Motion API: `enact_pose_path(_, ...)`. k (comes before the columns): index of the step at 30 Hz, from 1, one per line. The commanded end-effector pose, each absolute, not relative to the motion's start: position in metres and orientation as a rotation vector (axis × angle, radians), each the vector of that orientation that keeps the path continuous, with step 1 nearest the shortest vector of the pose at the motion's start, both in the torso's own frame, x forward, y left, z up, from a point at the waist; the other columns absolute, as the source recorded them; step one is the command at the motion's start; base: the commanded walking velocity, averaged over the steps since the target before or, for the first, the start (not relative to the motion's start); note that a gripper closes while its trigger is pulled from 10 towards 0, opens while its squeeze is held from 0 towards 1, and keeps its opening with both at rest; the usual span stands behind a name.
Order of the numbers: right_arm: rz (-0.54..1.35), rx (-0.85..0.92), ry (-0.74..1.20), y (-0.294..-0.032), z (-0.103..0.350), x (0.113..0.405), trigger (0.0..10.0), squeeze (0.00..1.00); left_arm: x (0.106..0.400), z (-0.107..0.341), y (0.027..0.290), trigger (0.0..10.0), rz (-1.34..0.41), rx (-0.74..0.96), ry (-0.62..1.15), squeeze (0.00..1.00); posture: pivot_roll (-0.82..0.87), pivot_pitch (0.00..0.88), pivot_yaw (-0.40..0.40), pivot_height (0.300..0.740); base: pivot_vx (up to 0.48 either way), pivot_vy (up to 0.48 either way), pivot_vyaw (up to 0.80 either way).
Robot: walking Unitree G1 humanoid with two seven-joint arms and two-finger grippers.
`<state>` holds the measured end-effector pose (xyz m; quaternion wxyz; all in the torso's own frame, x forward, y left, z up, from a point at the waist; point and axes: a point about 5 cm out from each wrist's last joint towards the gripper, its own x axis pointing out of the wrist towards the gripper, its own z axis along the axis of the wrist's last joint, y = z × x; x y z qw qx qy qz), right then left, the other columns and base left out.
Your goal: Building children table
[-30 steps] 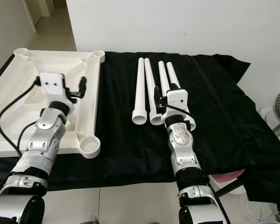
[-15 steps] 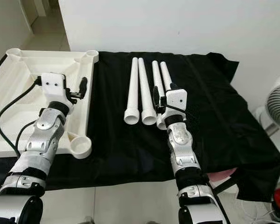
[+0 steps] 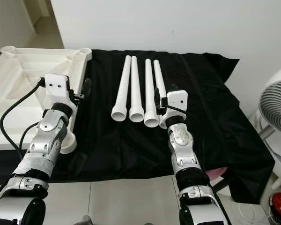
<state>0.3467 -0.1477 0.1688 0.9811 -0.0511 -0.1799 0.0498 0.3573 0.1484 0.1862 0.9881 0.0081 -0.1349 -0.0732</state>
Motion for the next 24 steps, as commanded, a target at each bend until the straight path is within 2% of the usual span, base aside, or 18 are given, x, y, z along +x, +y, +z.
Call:
enact_pose_path(1, 0.017, -0.067, -0.274, -0.161, 0.162, 0.354, 10.0, 0.00, 0.356, 0.189, 0.150, 10.0, -0.149, 0.022, -0.279, 0.00, 0.00, 0.000, -0.006, 0.740, 0.000, 0.000, 0.00)
enact_pose_path(3, -0.053, -0.051, -0.185, -0.173, 0.152, 0.358, 10.0, 0.00, 0.355, 0.190, 0.149, 10.0, -0.158, 0.023, -0.281, 0.00, 0.00, 0.000, -0.004, 0.740, 0.000, 0.000, 0.00)
enact_pose_path(9, -0.123, -0.033, -0.111, -0.188, 0.145, 0.362, 10.0, 0.00, 0.354, 0.190, 0.148, 10.0, -0.171, 0.025, -0.273, 0.00, 0.00, 0.000, -0.004, 0.740, 0.000, 0.000, 0.00)
enact_pose_path(17, -0.048, -0.047, 0.041, -0.188, 0.129, 0.363, 10.0, 0.00, 0.352, 0.192, 0.147, 10.0, -0.175, 0.028, -0.269, 0.00, 0.01, 0.000, -0.013, 0.740, 0.000, 0.000, 0.00)
enact_pose_path(23, -0.003, -0.063, 0.068, -0.186, 0.121, 0.360, 10.0, 0.00, 0.350, 0.192, 0.147, 10.0, -0.170, 0.028, -0.267, 0.00, 0.00, 0.000, -0.017, 0.740, 0.000, 0.000, 0.00)
enact_pose_path(24, 0.027, -0.043, 0.071, -0.184, 0.120, 0.358, 10.0, 1.00, 0.350, 0.191, 0.147, 10.0, -0.168, 0.025, -0.266, 0.00, 0.00, 0.000, -0.016, 0.740, 0.000, 0.000, 0.00)
